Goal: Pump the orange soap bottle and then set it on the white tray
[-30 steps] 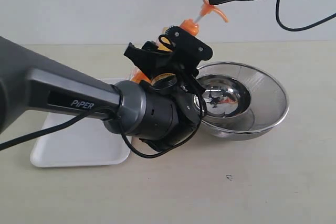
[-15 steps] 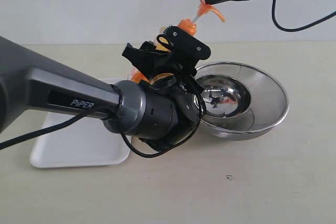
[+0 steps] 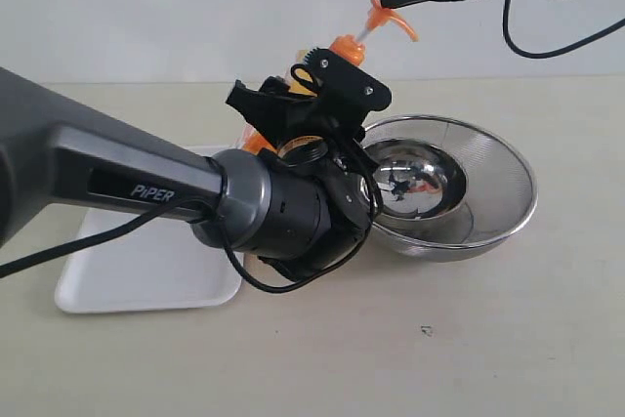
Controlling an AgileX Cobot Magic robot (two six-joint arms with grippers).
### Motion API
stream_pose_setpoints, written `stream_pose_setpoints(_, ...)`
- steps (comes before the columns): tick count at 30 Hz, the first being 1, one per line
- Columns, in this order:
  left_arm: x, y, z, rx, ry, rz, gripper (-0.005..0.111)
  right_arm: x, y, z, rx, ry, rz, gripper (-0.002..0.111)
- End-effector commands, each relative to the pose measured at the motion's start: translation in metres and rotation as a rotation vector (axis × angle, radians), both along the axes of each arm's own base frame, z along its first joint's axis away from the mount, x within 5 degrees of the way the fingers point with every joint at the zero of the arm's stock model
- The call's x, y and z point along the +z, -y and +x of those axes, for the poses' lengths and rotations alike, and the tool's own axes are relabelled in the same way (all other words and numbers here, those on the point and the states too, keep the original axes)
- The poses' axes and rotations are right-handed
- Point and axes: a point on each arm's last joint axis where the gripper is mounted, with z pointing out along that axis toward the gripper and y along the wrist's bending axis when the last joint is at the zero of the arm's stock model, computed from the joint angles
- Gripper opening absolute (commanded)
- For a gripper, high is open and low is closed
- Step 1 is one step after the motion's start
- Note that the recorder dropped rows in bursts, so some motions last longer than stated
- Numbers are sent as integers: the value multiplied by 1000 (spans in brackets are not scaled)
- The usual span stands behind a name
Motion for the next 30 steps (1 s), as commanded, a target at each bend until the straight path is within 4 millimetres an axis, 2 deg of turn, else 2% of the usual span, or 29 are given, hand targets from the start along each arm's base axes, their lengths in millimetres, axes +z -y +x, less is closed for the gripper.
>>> stream_pose_setpoints(1,10,5,-1,-28,33,-24,5,-21,-6,1,62,-70,-44,0)
stream_pose_setpoints(30,10,5,-1,-28,33,-27,5,-23,-6,1,54,-84,-48,0)
